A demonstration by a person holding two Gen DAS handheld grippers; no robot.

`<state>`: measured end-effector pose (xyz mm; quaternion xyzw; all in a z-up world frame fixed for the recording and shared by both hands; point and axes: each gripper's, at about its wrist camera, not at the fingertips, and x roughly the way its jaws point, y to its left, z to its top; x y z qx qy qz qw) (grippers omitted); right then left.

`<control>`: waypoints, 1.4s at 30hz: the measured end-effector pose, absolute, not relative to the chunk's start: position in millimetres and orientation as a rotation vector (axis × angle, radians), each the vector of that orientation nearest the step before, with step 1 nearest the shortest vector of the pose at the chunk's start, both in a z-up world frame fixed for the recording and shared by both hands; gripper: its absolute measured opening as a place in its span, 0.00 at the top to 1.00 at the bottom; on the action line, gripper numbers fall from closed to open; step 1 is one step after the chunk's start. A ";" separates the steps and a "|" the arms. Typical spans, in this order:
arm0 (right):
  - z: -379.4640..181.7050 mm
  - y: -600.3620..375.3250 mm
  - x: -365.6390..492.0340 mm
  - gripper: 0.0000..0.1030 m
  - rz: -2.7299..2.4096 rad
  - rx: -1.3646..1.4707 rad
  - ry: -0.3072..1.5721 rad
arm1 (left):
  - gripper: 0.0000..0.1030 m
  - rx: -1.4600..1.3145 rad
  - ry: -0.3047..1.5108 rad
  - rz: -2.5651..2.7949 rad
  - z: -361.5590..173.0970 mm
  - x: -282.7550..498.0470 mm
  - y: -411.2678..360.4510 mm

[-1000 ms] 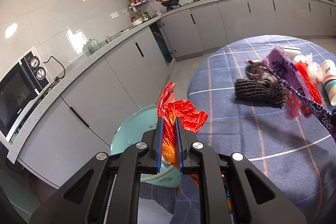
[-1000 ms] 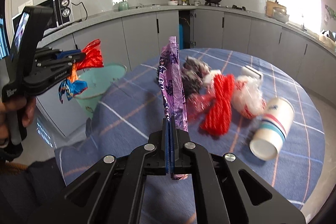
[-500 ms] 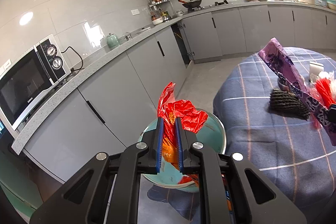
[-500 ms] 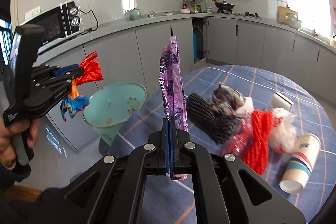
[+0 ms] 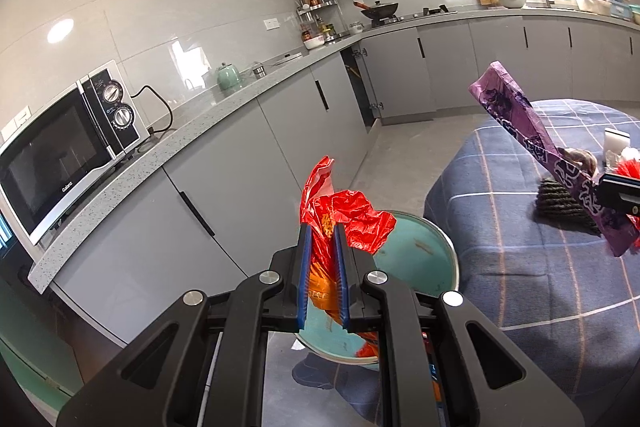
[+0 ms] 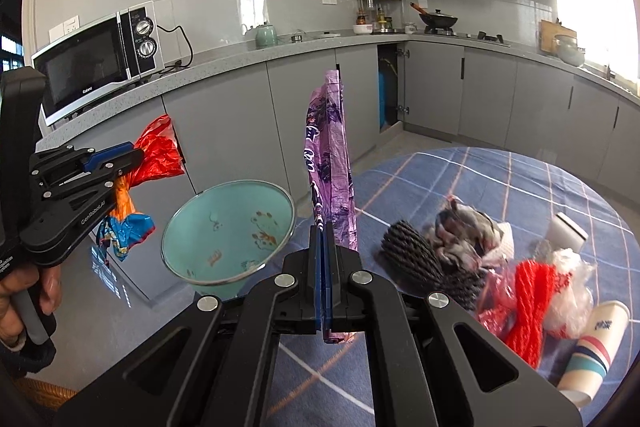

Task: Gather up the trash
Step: 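Carry both wrappers over the teal bin and open both grippers to drop them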

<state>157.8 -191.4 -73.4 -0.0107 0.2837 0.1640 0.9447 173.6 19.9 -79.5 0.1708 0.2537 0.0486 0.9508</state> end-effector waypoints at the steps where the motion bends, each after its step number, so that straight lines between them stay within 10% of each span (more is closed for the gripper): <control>1: -73.7 -188.9 161.3 0.98 0.336 -0.024 0.579 | 0.88 0.347 0.512 0.107 -79.1 175.1 23.0; 42: -99.5 -98.8 241.5 0.98 0.453 -0.065 0.675 | 0.86 0.318 0.558 0.235 -104.2 232.4 84.7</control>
